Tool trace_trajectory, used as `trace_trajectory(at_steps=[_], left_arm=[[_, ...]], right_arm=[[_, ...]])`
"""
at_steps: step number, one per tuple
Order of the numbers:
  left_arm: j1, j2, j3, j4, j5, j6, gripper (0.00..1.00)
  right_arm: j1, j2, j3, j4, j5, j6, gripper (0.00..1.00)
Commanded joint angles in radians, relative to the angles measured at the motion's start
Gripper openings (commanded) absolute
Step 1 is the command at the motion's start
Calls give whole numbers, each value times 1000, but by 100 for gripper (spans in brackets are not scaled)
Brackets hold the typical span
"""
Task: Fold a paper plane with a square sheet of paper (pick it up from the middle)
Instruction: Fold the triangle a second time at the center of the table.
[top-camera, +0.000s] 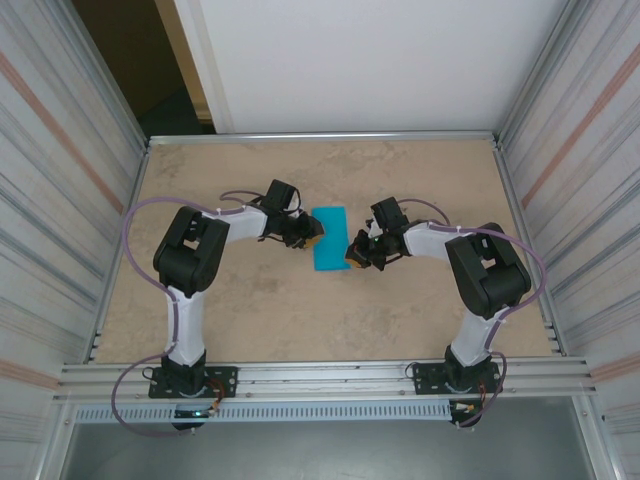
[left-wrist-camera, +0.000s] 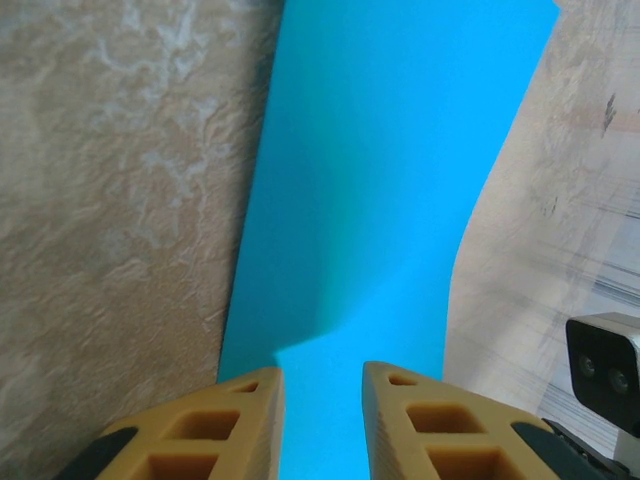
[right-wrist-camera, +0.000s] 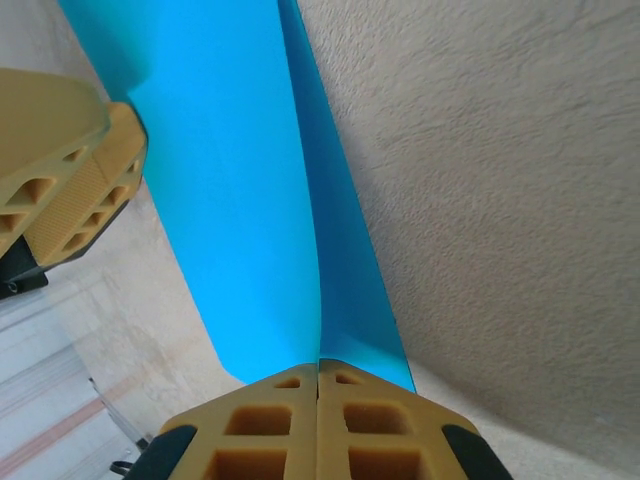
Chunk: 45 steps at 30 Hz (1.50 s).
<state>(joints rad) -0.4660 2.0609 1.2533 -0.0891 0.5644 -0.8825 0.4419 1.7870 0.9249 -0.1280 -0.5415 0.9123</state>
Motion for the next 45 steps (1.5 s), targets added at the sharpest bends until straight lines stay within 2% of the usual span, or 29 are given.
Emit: trace_trajectory(at_steps=[1,5,11,19,30,45], left_arm=[[-2,-49,-23,37,14,57,29],[-3,-67,10,52,16,110,29],[-6,-6,46,21,26,119,25],[-11,59,97,-87,12,143,22],[-17,85,110,-173,-28,155,19],[-16,75,110,-174,-30,149,18]], right_arm=[[-19,-33,-4,-41,19,2,0],[-28,-65,-23,-62,20,-14,0],[-28,-98,-35,-74,-3,-33,0],[-6,-93,-2,-58,-46,-66,0],[43,20,111,3,-44,-58,0],[63,128,187,65,19,-6,0]])
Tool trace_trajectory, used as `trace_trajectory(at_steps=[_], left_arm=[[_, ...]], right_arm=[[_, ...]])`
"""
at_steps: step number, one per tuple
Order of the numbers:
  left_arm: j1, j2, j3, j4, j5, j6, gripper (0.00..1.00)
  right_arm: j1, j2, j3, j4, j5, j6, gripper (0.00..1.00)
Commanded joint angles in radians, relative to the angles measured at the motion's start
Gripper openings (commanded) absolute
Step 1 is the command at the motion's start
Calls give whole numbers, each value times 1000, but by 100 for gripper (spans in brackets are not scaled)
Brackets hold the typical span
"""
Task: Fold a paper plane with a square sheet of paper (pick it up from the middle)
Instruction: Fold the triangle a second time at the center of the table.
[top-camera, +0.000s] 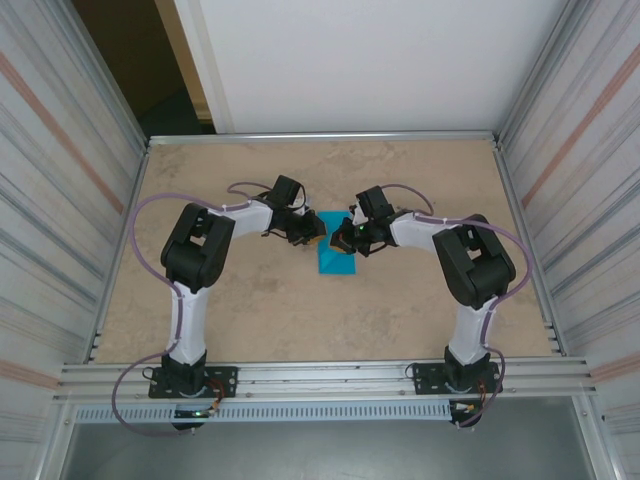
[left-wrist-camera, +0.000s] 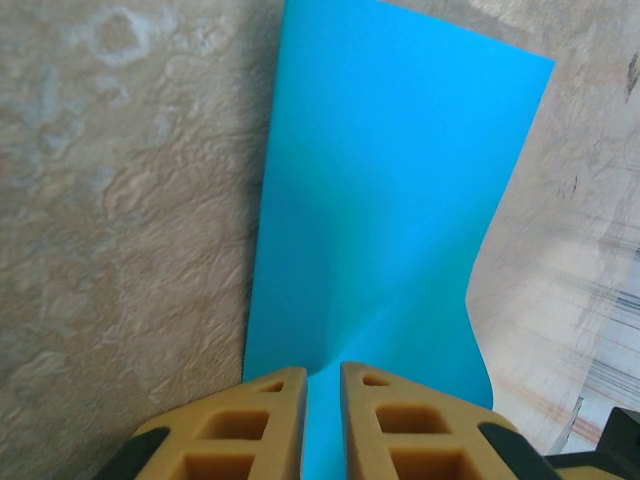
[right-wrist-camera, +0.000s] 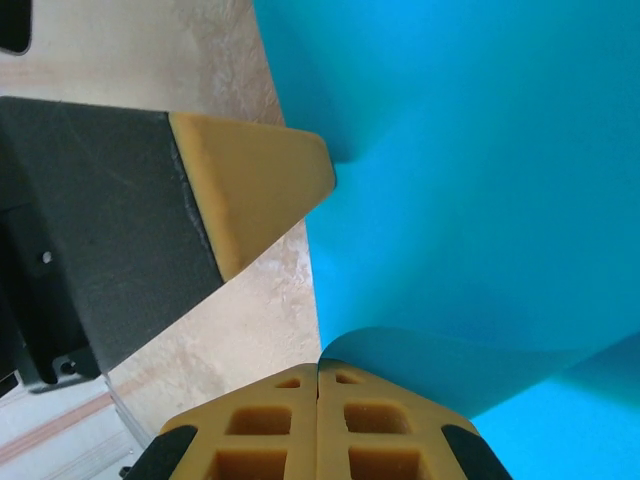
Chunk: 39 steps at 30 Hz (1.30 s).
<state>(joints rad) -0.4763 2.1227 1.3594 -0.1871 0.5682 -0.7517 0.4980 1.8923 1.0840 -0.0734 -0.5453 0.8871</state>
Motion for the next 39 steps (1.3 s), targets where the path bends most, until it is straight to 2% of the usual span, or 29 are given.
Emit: trace_trajectory(at_steps=[1,11,23,39], left_arm=[[-7,12,4,-76,-34,17,18],[-5,-5,6,-59,-10,15,18],[19,-60,10,45,35,15,20],[14,31,56,-32,36,27,19]], right_arm=[[7,27,30,9,26,20,0],[22,60,59,-3,-7,-5,0],[33,66,75,-64,14,-42,0],[31,82,75,-27,22,-25,0]])
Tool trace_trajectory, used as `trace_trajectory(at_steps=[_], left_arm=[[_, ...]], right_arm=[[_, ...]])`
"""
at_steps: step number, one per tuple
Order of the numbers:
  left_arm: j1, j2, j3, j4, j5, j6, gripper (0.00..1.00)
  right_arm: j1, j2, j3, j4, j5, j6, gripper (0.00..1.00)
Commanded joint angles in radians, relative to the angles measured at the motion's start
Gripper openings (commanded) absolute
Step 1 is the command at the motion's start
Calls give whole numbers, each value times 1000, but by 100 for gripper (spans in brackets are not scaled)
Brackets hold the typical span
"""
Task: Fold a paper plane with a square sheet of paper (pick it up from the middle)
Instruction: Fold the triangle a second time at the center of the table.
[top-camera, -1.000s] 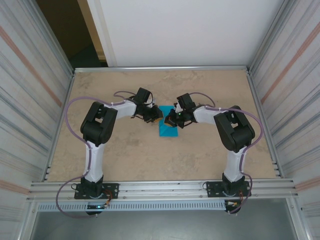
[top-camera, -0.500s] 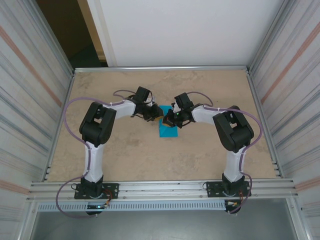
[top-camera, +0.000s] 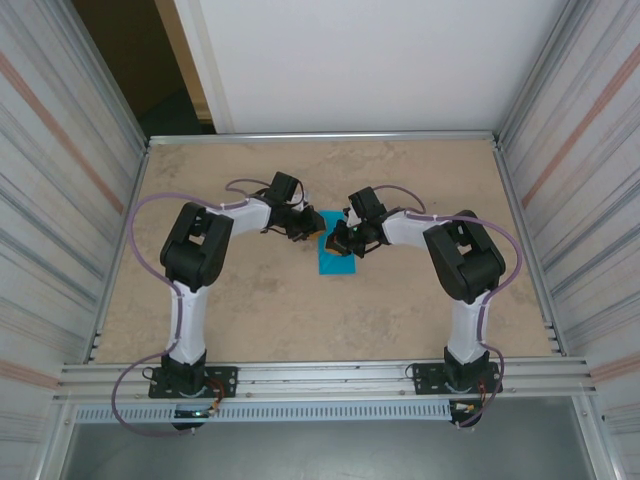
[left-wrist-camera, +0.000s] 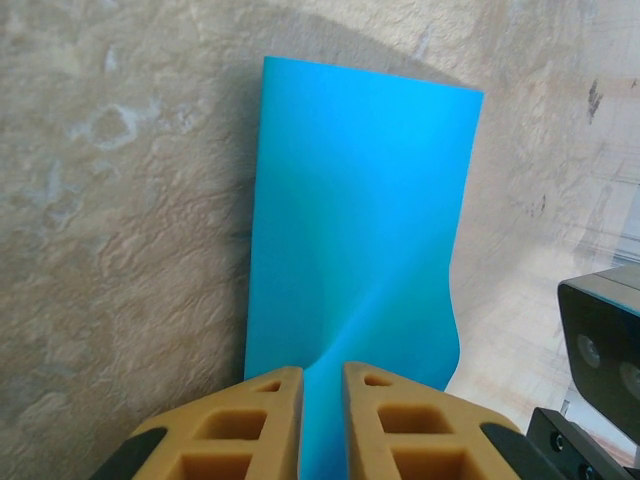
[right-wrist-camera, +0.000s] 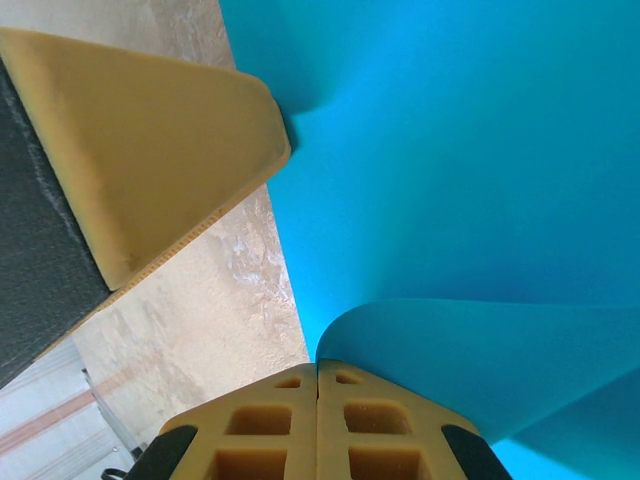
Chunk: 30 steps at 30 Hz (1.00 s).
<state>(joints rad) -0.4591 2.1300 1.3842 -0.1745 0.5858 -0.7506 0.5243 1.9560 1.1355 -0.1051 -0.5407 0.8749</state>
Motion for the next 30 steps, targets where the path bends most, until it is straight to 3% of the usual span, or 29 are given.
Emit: trace_trajectory(at_steps=[1,30], left_arm=[[-4,26,29,-48,17,23,19],[-4,24,-2,-63,-18,0,18]], right_arm=[[3,18,22,11,19,-10,0],[-12,30,4,18,70,36,0]])
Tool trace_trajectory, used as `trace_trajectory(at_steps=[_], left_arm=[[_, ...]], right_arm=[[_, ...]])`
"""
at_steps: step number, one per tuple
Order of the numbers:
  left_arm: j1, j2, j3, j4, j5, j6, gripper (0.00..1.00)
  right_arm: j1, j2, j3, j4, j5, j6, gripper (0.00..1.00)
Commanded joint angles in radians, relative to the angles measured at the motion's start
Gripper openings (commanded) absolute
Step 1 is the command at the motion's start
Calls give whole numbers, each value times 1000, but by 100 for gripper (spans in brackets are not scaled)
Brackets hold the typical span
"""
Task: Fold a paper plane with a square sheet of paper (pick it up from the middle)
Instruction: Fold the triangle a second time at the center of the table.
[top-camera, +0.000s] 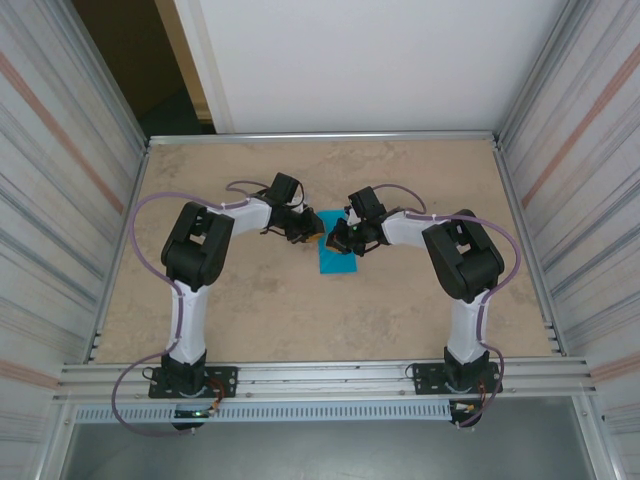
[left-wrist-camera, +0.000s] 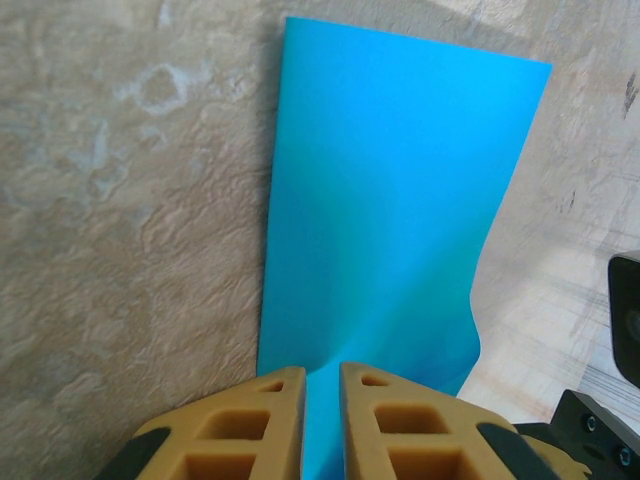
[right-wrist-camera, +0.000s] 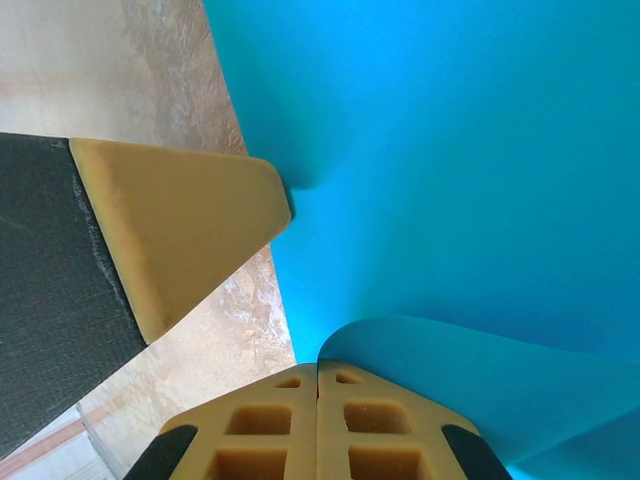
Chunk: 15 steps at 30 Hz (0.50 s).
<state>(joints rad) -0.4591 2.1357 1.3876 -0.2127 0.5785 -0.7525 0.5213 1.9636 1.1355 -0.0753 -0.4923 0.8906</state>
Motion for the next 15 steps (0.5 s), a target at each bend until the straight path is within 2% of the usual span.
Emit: trace_trajectory(at_steps=[1,15], left_arm=[[-4,18,-6,-25,-11,2,18],[-4,16,-8,-21,-10,1,18]], right_arm=[[-10,24,4,-12,22,22,0],[-12,28,1,-15,30,30,0]])
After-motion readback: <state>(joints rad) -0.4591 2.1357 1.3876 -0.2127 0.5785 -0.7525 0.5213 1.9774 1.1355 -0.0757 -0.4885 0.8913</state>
